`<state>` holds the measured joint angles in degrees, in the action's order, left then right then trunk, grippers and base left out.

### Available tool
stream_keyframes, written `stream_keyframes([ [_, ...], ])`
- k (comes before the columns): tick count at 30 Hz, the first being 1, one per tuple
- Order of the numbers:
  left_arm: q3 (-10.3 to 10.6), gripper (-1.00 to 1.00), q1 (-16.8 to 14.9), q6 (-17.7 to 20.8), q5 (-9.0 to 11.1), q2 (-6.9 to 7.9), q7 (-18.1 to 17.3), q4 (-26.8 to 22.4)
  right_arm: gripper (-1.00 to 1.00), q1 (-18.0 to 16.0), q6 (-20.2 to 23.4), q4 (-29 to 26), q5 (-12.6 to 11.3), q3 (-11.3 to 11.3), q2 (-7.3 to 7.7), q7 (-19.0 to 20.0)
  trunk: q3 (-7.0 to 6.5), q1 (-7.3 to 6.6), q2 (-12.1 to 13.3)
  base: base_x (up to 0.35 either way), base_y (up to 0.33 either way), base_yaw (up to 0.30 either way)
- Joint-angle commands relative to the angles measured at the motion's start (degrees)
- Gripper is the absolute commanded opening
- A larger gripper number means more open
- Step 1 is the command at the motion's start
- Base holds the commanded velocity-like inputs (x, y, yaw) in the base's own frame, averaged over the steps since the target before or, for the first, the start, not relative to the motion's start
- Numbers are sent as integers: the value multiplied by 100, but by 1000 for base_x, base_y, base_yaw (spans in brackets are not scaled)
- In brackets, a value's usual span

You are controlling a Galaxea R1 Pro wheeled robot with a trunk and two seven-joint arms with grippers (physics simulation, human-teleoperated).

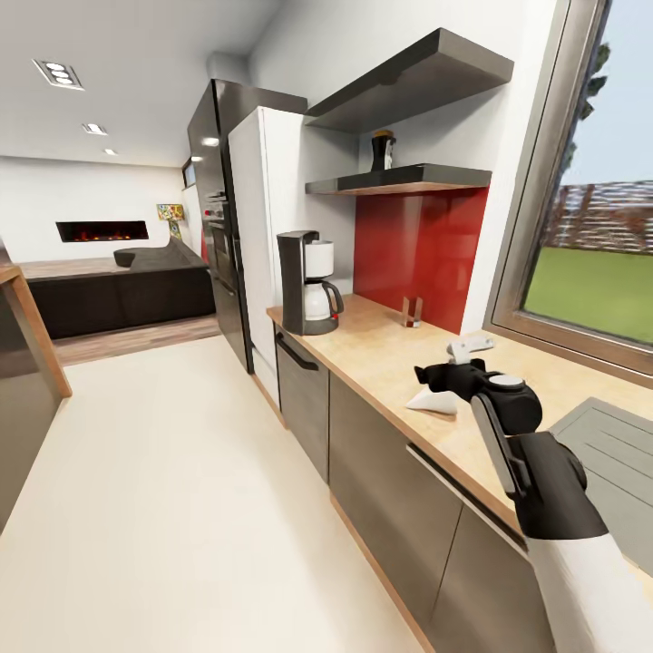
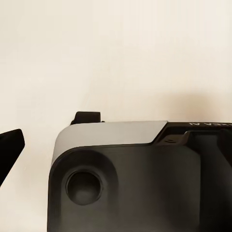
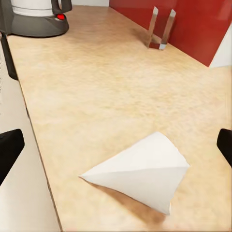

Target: Set up a coffee station on the kitchen countertop: keep the coffee maker on the countertop, move the bottle of coffee from the kitchen shelf to the counter next to the coffee maker, place a paper coffee filter on top of the coffee maker, put the saucer next to the coffee maker with the coffee cup on the saucer, and place the electric kettle next to the coffee maker.

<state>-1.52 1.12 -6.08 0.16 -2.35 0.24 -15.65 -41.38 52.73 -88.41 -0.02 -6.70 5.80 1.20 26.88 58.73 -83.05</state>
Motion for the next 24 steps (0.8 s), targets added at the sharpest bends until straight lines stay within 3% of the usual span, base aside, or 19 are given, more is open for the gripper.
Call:
stream_keyframes([
  [1, -15, 100, 2, -7, 2, -3, 2, -9, 100, -2, 26, -5, 6, 9, 16, 56, 5, 0, -3, 0, 0, 0],
  [8, -17, 100, 2, -7, 2, -3, 2, -9, 100, 18, 26, -2, 17, 259, 88, 231, 5, 0, -3, 0, 0, 0],
  [19, -12, 100, 2, -11, 2, -3, 2, -9, 100, 85, 18, 27, -7, 347, 104, 275, 5, 0, -3, 0, 0, 0],
  [24, -7, 100, 2, -14, 2, -3, 2, -9, 100, 268, -12, 53, 7, 354, 105, 682, 5, 0, -3, 0, 0, 0],
])
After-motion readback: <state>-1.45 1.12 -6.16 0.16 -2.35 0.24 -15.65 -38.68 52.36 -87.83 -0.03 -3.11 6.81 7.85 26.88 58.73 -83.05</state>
